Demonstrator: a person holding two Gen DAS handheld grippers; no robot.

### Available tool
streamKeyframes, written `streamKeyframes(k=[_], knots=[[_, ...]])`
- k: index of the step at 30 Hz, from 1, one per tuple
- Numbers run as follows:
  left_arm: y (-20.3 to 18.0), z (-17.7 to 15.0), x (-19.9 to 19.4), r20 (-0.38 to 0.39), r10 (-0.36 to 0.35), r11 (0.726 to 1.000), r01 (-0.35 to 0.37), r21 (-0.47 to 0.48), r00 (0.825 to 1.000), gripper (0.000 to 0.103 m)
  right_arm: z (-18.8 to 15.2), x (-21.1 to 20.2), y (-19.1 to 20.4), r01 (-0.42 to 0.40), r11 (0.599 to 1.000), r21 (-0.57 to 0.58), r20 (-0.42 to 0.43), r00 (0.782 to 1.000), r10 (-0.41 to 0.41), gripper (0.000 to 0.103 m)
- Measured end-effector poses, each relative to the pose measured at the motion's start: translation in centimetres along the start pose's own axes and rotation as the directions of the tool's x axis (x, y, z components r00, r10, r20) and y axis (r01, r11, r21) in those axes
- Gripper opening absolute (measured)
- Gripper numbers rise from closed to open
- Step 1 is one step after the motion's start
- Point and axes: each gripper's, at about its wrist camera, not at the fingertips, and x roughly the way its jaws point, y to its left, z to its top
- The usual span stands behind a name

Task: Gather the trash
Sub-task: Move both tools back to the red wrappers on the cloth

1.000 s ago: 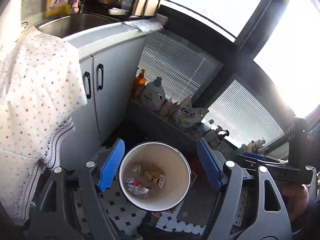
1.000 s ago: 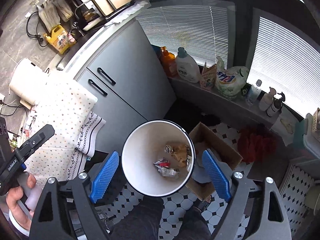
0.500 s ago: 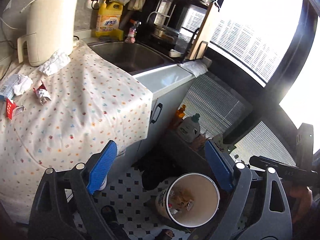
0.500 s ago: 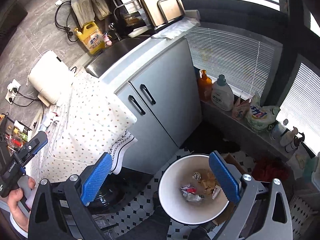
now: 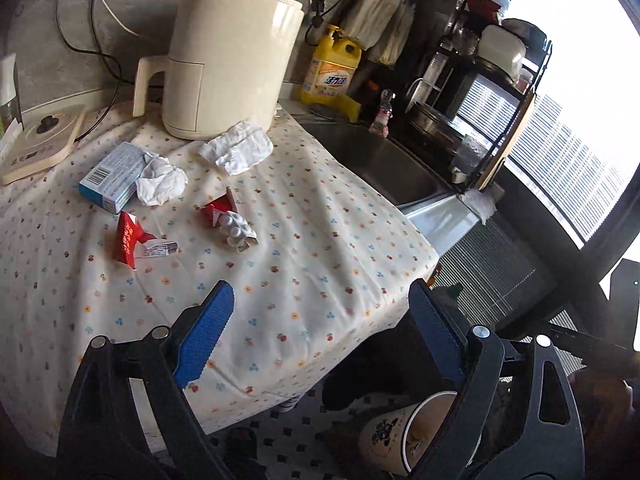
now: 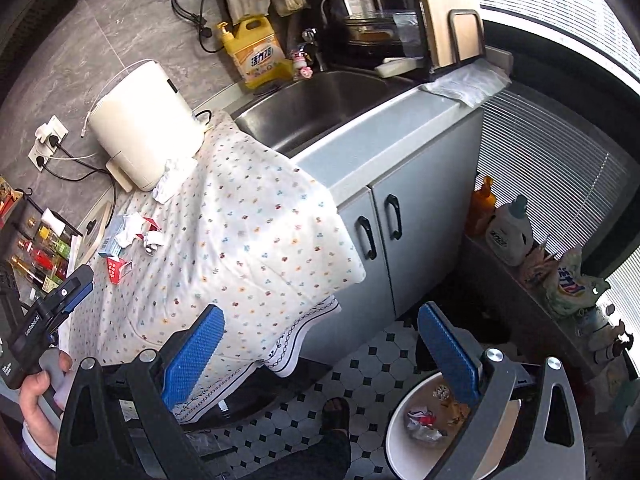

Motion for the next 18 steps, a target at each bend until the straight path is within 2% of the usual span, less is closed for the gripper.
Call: streamKeyframes(k=[11, 14, 18], knots=[[9.9, 2.2, 0.4, 0.041, 0.085, 0.99, -0.08, -0.114, 0.996, 0.088, 3.7, 6.1, 9.2, -0.061, 0.991, -0.117, -0.02, 0.998, 0.059, 0.095], [12.3, 2.7, 1.1, 0.026, 0.099, 0.987, -0.095, -0.13, 0.995, 0.08, 4.5, 8.0, 11.8, -0.079, 0.987, -0.138, -0.024, 0.997, 0.077, 0.095], [14.7, 3.4, 2.5, -0.013, 0.102, 0.985, -0.103, -0.137, 0.995, 0.064, 5.5, 10.3, 15.3, -0.103, 0.982, -0.159, -0.045, 0.994, 0.097, 0.095]])
